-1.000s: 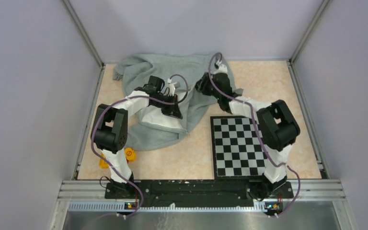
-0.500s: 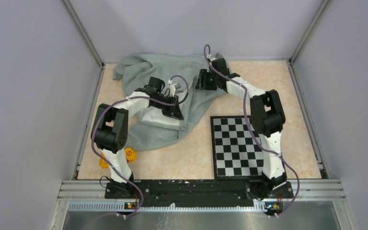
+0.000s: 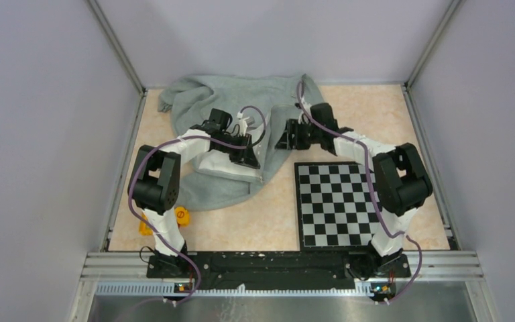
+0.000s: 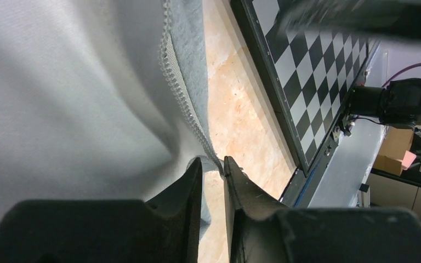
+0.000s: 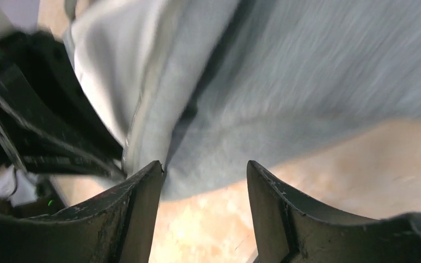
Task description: Zip up the jacket
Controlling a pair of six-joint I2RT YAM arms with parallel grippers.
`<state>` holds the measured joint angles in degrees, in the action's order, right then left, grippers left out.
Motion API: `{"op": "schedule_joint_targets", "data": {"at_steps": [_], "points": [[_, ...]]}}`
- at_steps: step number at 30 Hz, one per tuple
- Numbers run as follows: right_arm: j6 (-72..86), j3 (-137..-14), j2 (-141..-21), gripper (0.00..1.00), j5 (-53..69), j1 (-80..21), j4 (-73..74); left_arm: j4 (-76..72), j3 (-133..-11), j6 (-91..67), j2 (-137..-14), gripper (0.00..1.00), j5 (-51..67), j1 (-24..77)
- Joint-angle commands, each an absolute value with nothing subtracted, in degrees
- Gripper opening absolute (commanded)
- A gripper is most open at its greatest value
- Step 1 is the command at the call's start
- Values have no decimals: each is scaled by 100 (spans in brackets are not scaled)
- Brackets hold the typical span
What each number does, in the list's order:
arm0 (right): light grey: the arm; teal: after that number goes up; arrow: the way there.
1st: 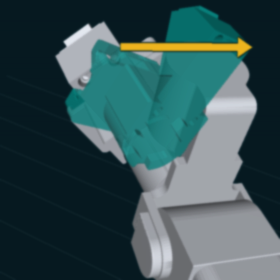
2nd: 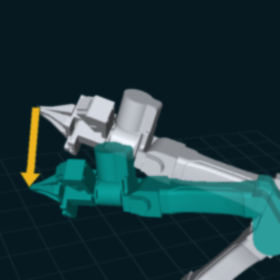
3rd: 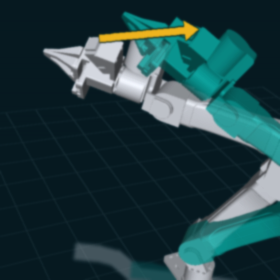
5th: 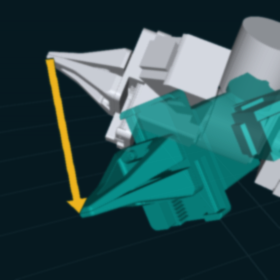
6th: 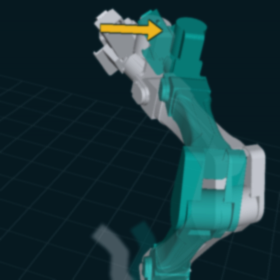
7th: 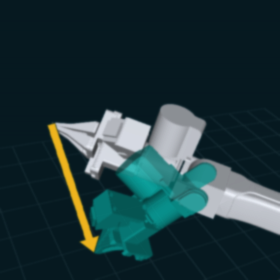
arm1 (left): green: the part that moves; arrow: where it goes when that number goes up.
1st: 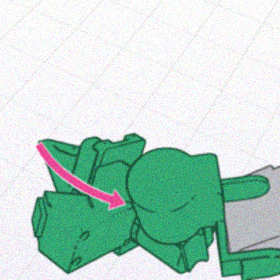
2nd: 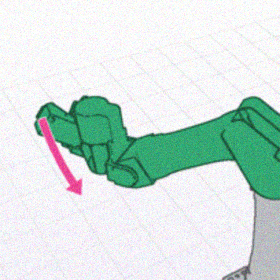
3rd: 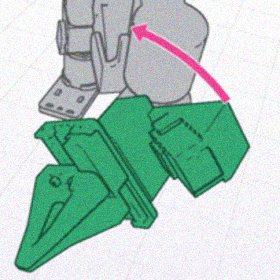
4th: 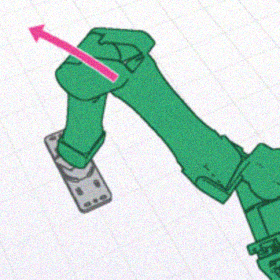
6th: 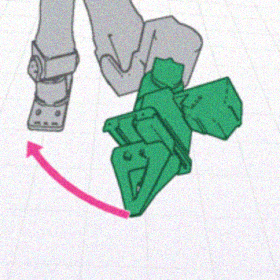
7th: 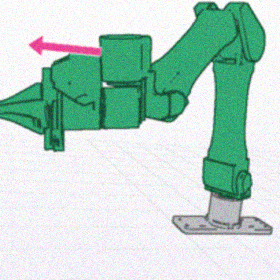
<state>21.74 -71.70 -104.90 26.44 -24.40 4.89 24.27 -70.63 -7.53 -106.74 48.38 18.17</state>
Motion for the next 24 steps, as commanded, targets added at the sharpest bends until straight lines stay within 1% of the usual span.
{"op": "schedule_joint_targets", "data": {"at_steps": [1, 9, 13, 17, 20, 24], "points": [[3037, -6088, -10235, 58, 3817, -2620, -1551, 2318, -7087, -724, -10634, 22, 4839, 1836], [3516, -5706, -10534, 58, 4016, -3055, -2561, 2675, -7192, -542, -10668, 9, 4155, 1836], [3700, -5587, -10700, 58, 4116, -3151, -2917, 2416, -7050, -585, -10483, 2, 4547, 1824], [3673, -5505, -10805, 57, 4163, -3160, -2980, 2042, -6884, -696, -10299, 0, 5034, 1813], [3733, -5416, -10819, 56, 4171, -3177, -3101, 2017, -6868, -715, -10277, 0, 5093, 1817], [3678, -5410, -10850, 52, 4131, -3246, -3086, 2003, -6869, -733, -10259, 0, 5132, 1815]]}}
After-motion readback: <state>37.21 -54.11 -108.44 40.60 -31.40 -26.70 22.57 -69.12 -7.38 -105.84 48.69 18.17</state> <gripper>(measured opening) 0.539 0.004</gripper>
